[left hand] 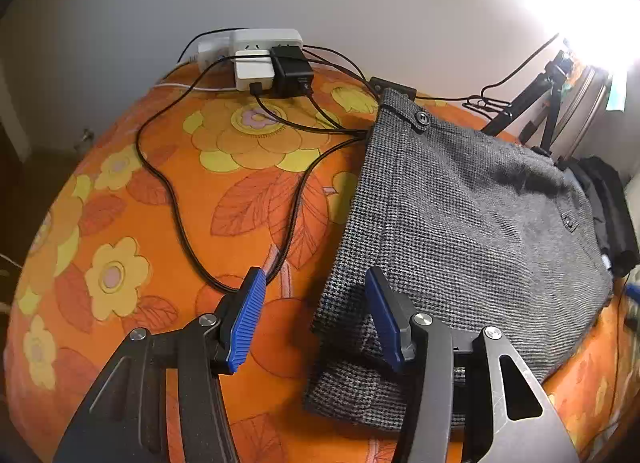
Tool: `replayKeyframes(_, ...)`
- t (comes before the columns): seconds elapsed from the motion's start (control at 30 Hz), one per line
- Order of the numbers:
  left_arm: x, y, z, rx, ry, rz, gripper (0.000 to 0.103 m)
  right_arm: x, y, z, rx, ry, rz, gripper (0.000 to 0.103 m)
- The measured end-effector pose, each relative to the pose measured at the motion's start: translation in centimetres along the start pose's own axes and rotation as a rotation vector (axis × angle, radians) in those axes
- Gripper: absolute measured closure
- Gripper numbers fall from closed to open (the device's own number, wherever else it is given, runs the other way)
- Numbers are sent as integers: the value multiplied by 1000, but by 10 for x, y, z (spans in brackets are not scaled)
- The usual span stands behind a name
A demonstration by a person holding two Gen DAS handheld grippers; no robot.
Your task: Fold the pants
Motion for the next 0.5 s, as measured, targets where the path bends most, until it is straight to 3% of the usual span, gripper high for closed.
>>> replayKeyframes(0.1, 3, -2, 3, 5, 0, -7, 52, -10, 7, 57, 146, 75, 10, 47)
replayKeyframes(0.2, 5, -1, 7, 31, -18, -15, 52, -30, 16, 109, 268, 94, 36, 47)
replayKeyframes(0.33, 1, -3, 8, 31, -32, -3, 52, -60, 31, 148, 277, 130, 72, 47)
replayKeyframes(0.5, -4, -7, 2, 23, -75, 9, 52, -88, 32, 170, 303, 81, 124, 47)
Point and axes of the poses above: each gripper's, at about its wrist camera, not at the fingertips, and x roughly against the way its jaws point, z to its left, y to its top, the point moved 7 cm from there along -x, roughly the way its jaws point, and after that the axes turned 11 degrees about z, right-handed, at the moved point
